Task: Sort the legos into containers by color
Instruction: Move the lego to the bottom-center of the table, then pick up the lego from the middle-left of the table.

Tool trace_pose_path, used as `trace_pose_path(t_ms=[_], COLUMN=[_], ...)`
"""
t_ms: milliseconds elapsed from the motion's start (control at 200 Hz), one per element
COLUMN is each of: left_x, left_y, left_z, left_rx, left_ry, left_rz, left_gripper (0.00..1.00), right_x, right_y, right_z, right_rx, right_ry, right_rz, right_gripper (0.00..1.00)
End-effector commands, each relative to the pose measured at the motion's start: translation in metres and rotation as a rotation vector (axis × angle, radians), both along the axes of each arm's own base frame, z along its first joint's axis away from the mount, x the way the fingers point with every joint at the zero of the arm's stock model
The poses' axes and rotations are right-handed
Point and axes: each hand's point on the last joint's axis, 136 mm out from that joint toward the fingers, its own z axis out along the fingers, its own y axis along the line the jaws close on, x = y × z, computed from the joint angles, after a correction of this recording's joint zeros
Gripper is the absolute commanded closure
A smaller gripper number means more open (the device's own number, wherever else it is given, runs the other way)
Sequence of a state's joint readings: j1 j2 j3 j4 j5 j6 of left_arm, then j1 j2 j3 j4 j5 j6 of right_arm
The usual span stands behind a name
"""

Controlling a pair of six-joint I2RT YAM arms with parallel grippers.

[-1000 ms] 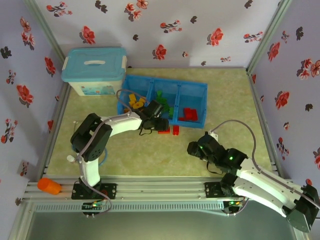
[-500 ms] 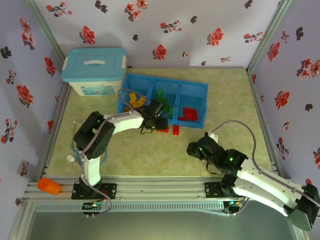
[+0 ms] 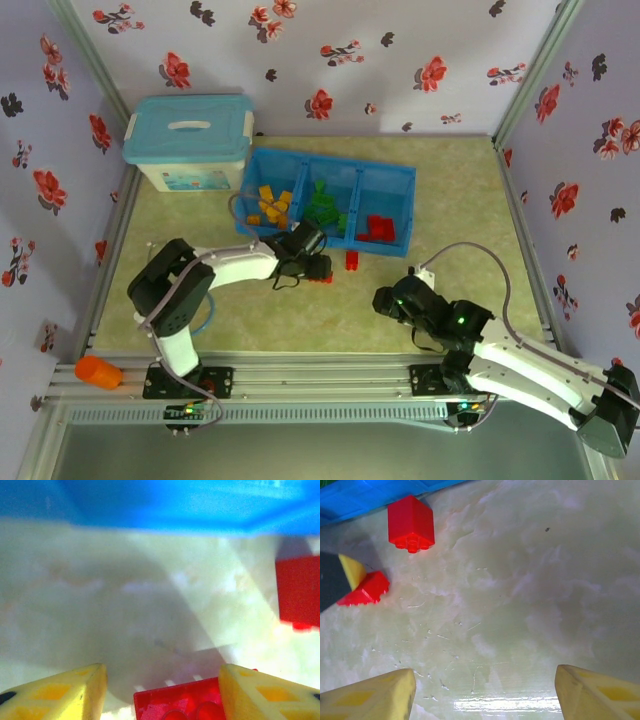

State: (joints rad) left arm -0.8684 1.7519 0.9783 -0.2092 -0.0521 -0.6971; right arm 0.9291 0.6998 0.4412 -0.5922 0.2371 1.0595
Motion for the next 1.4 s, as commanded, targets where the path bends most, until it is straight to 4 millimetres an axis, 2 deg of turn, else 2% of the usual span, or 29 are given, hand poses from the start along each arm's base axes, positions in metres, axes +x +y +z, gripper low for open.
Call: trace_pose_path(t_ms=[0, 130, 250, 445, 680, 955, 1060, 1110, 1185, 1250, 1395], left_x=[-0.014, -0.026, -0.036, -0.048, -0.06, -0.059, -0.06, -0.06, -0.061, -0.06, -0.057], left_y=[0.017, 0.021, 0.016, 0.009, 0.007, -0.006, -0.007, -0.007, -0.006, -0.006, -0.011], left_z=[0.005, 0.016, 0.024, 0.025, 0.01, -0.005, -0.011, -0.011, -0.011, -0.009, 0.007], left_rx=[0.021, 0.006, -0.004, 0.015, 0.134, 0.159, 0.172, 0.174, 0.177, 0.178, 0.154], left_ry=[-0.021, -0.051, -0.068, -0.063, -0.031, -0.005, 0.005, 0.005, 0.004, 0.0, -0.029], left_rz=[0.057, 0.07, 0.045, 0.02, 0.03, 0.016, 0.015, 0.014, 0.011, 0.008, -0.009], left_gripper=[0.4, 0.38, 0.28, 0.22, 0.2, 0.2, 0.22, 0.27, 0.38, 0.45, 0.48], right_x=[0.003, 0.004, 0.005, 0.005, 0.005, 0.006, 0.006, 0.006, 0.004, 0.006, 0.001], right_y=[0.0, 0.005, 0.009, 0.014, 0.017, 0.015, 0.014, 0.013, 0.007, -0.008, -0.054], right_z=[-0.003, -0.002, -0.003, -0.001, 0.003, 0.002, 0.002, 0.003, 0.003, 0.006, 0.008], right_rx=[0.002, 0.005, 0.004, -0.009, -0.008, -0.021, -0.024, -0.026, -0.045, -0.086, -0.147], right_ry=[-0.015, -0.017, -0.019, -0.022, -0.031, -0.034, -0.036, -0.039, -0.039, -0.068, -0.097], right_rz=[-0.027, -0.02, -0.013, 0.004, 0.007, 0.005, 0.004, 0.003, -0.004, -0.046, -0.199], right_gripper=[0.26, 0.26, 0.26, 0.26, 0.26, 0.26, 0.26, 0.26, 0.26, 0.26, 0.26])
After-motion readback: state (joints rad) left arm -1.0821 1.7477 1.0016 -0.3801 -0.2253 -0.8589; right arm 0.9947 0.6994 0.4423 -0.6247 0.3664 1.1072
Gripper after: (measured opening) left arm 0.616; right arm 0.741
